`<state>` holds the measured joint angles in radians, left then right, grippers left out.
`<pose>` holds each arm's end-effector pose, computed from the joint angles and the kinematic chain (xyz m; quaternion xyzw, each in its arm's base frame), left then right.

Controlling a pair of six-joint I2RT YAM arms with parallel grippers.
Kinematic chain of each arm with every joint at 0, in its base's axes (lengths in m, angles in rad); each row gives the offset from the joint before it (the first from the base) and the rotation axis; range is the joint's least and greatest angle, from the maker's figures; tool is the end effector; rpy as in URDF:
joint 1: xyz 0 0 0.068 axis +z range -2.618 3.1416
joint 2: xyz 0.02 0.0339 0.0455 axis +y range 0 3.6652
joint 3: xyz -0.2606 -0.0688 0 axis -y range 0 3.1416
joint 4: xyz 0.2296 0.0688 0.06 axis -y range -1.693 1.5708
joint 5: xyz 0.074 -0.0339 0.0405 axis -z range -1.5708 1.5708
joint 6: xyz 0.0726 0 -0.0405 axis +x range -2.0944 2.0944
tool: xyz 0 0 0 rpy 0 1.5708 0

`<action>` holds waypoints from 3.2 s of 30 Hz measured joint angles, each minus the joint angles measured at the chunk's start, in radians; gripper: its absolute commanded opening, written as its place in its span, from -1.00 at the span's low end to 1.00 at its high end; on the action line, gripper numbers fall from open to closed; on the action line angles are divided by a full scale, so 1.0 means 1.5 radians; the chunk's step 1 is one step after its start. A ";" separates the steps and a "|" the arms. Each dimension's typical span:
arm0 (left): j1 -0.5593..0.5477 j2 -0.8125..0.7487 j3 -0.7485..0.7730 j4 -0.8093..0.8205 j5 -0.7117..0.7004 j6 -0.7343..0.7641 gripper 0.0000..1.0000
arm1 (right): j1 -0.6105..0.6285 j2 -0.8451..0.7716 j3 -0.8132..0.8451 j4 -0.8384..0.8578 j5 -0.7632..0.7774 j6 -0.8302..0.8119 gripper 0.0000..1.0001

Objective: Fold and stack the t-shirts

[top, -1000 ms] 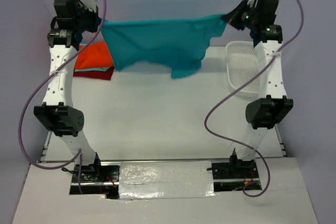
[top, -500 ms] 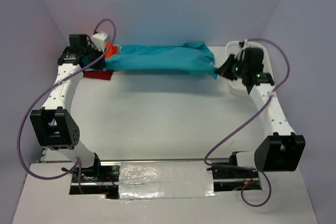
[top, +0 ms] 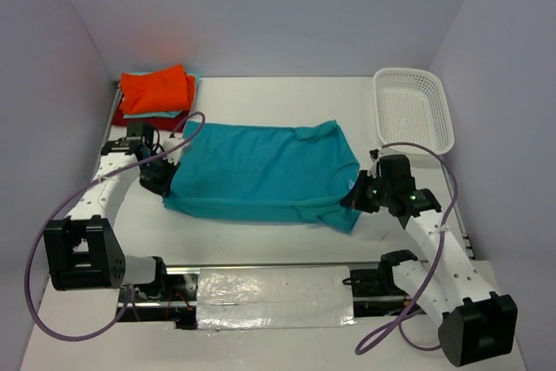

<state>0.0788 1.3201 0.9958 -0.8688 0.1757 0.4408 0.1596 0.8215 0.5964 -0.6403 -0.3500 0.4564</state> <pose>0.2460 0.0067 0.2144 0.1923 0.9595 -0.0352 0.2029 0.1658 0.0519 0.2033 0.0772 0.9228 0.2588 0.2746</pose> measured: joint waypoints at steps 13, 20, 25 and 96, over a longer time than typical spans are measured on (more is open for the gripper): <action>0.001 0.096 0.038 -0.014 0.002 0.010 -0.99 | 0.016 0.230 0.061 0.019 0.045 -0.013 -1.00; -0.007 0.212 0.133 0.039 0.000 -0.018 -0.83 | 0.016 0.378 0.155 0.048 0.069 -0.051 -1.00; -0.017 0.263 0.162 0.064 -0.016 -0.027 -0.49 | 0.016 0.470 0.229 0.052 0.087 -0.078 -0.44; -0.049 0.087 0.299 0.022 -0.073 0.062 -0.50 | -0.018 0.286 0.202 -0.027 0.082 -0.063 -0.57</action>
<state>0.0059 1.4506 1.4448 -0.8352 0.0654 0.5343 0.1329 1.2503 0.8997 -0.6804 -0.2276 0.3614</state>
